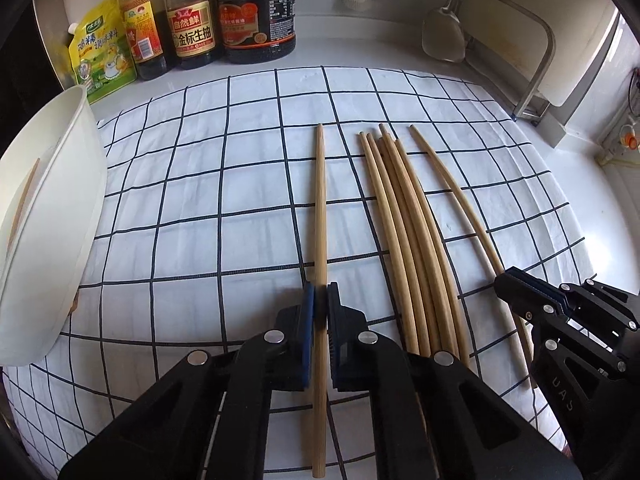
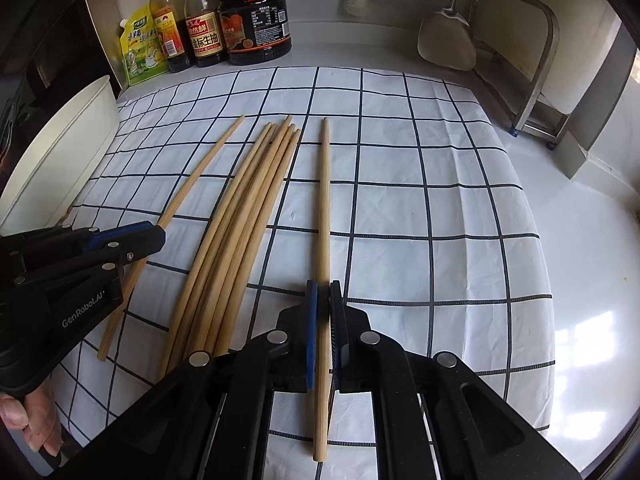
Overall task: Organize utensils
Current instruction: 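Close the right tool on a chopstick while the left tool grasps another, then lift both held chopsticks and carry them over the white basin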
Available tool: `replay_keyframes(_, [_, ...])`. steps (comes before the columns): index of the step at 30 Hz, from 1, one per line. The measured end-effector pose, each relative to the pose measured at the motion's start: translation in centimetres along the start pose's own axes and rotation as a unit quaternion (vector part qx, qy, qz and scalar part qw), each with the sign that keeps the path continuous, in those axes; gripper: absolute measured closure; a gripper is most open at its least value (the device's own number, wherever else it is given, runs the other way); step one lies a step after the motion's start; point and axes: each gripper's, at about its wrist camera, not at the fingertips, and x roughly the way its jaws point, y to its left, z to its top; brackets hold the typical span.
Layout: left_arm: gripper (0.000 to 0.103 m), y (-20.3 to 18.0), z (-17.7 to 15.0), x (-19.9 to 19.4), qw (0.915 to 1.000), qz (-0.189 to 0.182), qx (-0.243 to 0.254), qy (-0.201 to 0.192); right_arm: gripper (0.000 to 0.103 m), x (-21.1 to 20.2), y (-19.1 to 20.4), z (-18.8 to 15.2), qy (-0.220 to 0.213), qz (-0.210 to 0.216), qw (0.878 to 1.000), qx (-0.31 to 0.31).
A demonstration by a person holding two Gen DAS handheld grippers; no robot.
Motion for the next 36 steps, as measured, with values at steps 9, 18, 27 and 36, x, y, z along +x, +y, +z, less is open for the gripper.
replay_keyframes(9, [0.096,3.0,1.5,-6.3,0.9985,0.003,-0.016,-0.052,0.097,-4.4,2.1,2.2,-0.028,0.03,0.999,0.016])
replay_keyframes(18, [0.096,12.8,2.5,-14.1,0.992,0.048,-0.058,-0.101,0.097,-8.0,11.2,8.1,-0.075,0.093,0.992,-0.043])
replay_keyframes(27, [0.096,24.6,3.9,-17.0,0.9811,0.106,-0.112,-0.116,0.097,-5.6,22.8,13.8,-0.077,0.17,0.978,-0.091])
replay_keyframes(36, [0.096,30.4,4.1,-11.2,0.9857,0.089,-0.129,-0.063,0.097,1.5,30.0,14.2,-0.001,0.169,0.981,-0.092])
